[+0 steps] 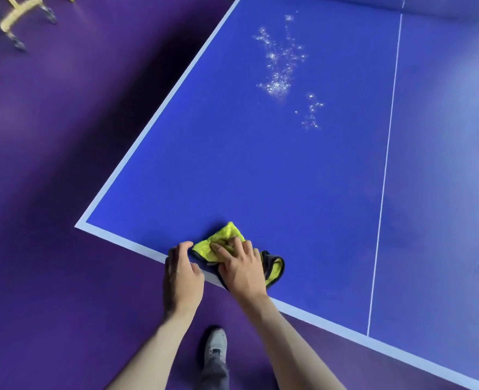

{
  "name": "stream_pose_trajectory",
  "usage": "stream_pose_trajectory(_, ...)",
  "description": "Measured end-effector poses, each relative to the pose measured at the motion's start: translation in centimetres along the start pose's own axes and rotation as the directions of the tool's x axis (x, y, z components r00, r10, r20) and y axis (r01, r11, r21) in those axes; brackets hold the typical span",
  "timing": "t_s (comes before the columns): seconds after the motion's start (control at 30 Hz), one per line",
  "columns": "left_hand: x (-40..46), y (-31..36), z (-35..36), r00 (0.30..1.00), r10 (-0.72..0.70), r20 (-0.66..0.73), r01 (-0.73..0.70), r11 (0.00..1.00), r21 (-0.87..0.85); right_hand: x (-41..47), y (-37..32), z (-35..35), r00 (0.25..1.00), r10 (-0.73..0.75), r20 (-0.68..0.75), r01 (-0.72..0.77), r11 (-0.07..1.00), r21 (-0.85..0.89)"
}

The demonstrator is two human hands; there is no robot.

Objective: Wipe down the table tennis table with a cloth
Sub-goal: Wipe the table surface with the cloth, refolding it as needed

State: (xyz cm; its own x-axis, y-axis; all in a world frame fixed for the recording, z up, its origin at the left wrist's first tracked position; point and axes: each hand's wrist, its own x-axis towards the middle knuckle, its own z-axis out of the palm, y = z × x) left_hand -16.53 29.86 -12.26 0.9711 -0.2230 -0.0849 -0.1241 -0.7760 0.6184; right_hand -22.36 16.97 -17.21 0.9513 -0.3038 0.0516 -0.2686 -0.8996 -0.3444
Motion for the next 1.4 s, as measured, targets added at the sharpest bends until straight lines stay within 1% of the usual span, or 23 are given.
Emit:
stream_pose_trajectory(0.07, 0.4, 1.3, 0.3, 0.998, 0.045, -0.033, -0.044, 0.999, 0.006, 0.3, 2.9, -0.9, 0.999, -0.034, 0.026, 0.035, 0.999, -0.024)
stream_pose_trajectory(0.1, 0.4, 2.2, 0.7, 0.997, 0.067, -0.048, -0.067, 0.998, 0.007, 0.4, 4.7, -1.6, 1.0, 0.021, 0.011, -0.021, 1.0, -0.016)
stream_pose_trajectory(0.17, 0.2, 3.8, 1.8, 0.992, 0.111, -0.065, -0.111, 0.994, -0.005, 0.4, 9.0, -3.4, 0.974, 0.22, -0.06, -0.22, 0.976, 0.001)
stream_pose_trajectory(0.3, 0.2, 4.9, 3.2, 0.989, 0.14, -0.035, -0.14, 0.99, 0.017, -0.8, 19.5, -6.7, 0.801, 0.58, -0.147, -0.581, 0.813, 0.042)
stream_pose_trajectory(0.33, 0.3, 4.6, 3.0, 0.989, 0.141, -0.035, -0.14, 0.99, 0.03, -0.9, 21.1, -7.1, 0.765, 0.625, -0.156, -0.617, 0.78, 0.104)
stream_pose_trajectory(0.4, 0.8, 3.8, 2.3, 0.993, 0.111, -0.043, -0.109, 0.993, 0.051, -0.3, 21.4, -6.6, 0.74, 0.649, -0.175, -0.612, 0.759, 0.222)
stream_pose_trajectory(0.47, 1.7, 2.6, 1.3, 0.996, 0.06, -0.06, -0.055, 0.996, 0.073, 1.2, 17.9, -5.0, 0.755, 0.611, -0.239, -0.568, 0.791, 0.227)
stream_pose_trajectory(0.53, 2.8, 1.2, 0.1, 0.996, 0.024, -0.08, -0.017, 0.996, 0.093, 2.6, 12.1, -2.9, 0.831, 0.5, -0.244, -0.444, 0.86, 0.25)
stream_pose_trajectory(0.6, 4.0, -0.2, -1.0, 0.994, -0.002, -0.111, 0.014, 0.994, 0.107, 3.9, 5.3, -0.2, 0.922, 0.344, -0.175, -0.284, 0.912, 0.297)
stream_pose_trajectory(0.67, 5.0, -1.3, -2.0, 0.989, -0.028, -0.142, 0.044, 0.993, 0.11, 4.7, -1.6, 2.5, 0.988, 0.135, -0.071, -0.105, 0.941, 0.321)
stream_pose_trajectory(0.7, 5.6, -1.7, -2.6, 0.987, -0.039, -0.156, 0.057, 0.992, 0.109, 4.9, -4.5, 3.6, 1.0, 0.006, -0.022, 0.001, 0.952, 0.307)
stream_pose_trajectory(0.77, 6.8, -2.7, -3.5, 0.982, -0.059, -0.181, 0.08, 0.991, 0.112, 5.4, -7.1, 4.7, 0.971, -0.237, 0.013, 0.226, 0.939, 0.259)
stream_pose_trajectory(0.83, 7.8, -3.9, -4.3, 0.978, -0.073, -0.194, 0.098, 0.988, 0.12, 6.6, -5.4, 4.7, 0.933, -0.36, 0.003, 0.354, 0.918, 0.179)
stream_pose_trajectory(0.9, 8.7, -4.8, -4.4, 0.98, -0.116, -0.165, 0.139, 0.981, 0.136, 8.2, -1.7, 3.7, 0.947, -0.32, -0.032, 0.321, 0.941, 0.106)
stream_pose_trajectory(0.97, 9.4, -5.0, -3.6, 0.973, -0.197, -0.118, 0.213, 0.967, 0.14, 10.1, 2.8, 2.1, 0.99, -0.103, -0.096, 0.114, 0.986, 0.12)
stream_pose_trajectory(1.03, 9.6, -4.9, -2.8, 0.965, -0.247, -0.083, 0.256, 0.959, 0.124, 11.7, 7.7, 0.0, 0.978, 0.163, -0.13, -0.14, 0.975, 0.171)
stream_pose_trajectory(1.1, 9.8, -5.0, -2.2, 0.953, -0.293, -0.074, 0.299, 0.95, 0.087, 12.6, 11.7, -2.0, 0.911, 0.374, -0.176, -0.336, 0.918, 0.211)
stream_pose_trajectory(1.13, 9.9, -5.2, -2.3, 0.944, -0.322, -0.078, 0.327, 0.943, 0.065, 12.9, 12.5, -2.3, 0.854, 0.478, -0.206, -0.43, 0.871, 0.237)
stream_pose_trajectory(1.2, 10.5, -5.5, -3.0, 0.931, -0.351, -0.104, 0.353, 0.936, 0.004, 13.6, 10.6, -1.7, 0.729, 0.625, -0.278, -0.566, 0.779, 0.269)
stream_pose_trajectory(1.23, 11.0, -5.7, -3.5, 0.921, -0.368, -0.128, 0.366, 0.93, -0.04, 13.9, 8.0, -0.9, 0.724, 0.62, -0.303, -0.558, 0.784, 0.271)
stream_pose_trajectory(1.3, 12.1, -6.2, -4.3, 0.906, -0.389, -0.167, 0.371, 0.92, -0.127, 14.1, 1.5, 1.5, 0.819, 0.491, -0.297, -0.418, 0.865, 0.276)
stream_pose_trajectory(1.37, 12.9, -6.8, -4.8, 0.907, -0.375, -0.19, 0.34, 0.92, -0.193, 13.1, -6.0, 4.1, 0.948, 0.238, -0.209, -0.18, 0.948, 0.264)
stream_pose_trajectory(1.4, 13.2, -7.1, -5.0, 0.907, -0.375, -0.193, 0.332, 0.917, -0.218, 12.5, -9.3, 5.4, 0.98, 0.098, -0.173, -0.052, 0.967, 0.25)
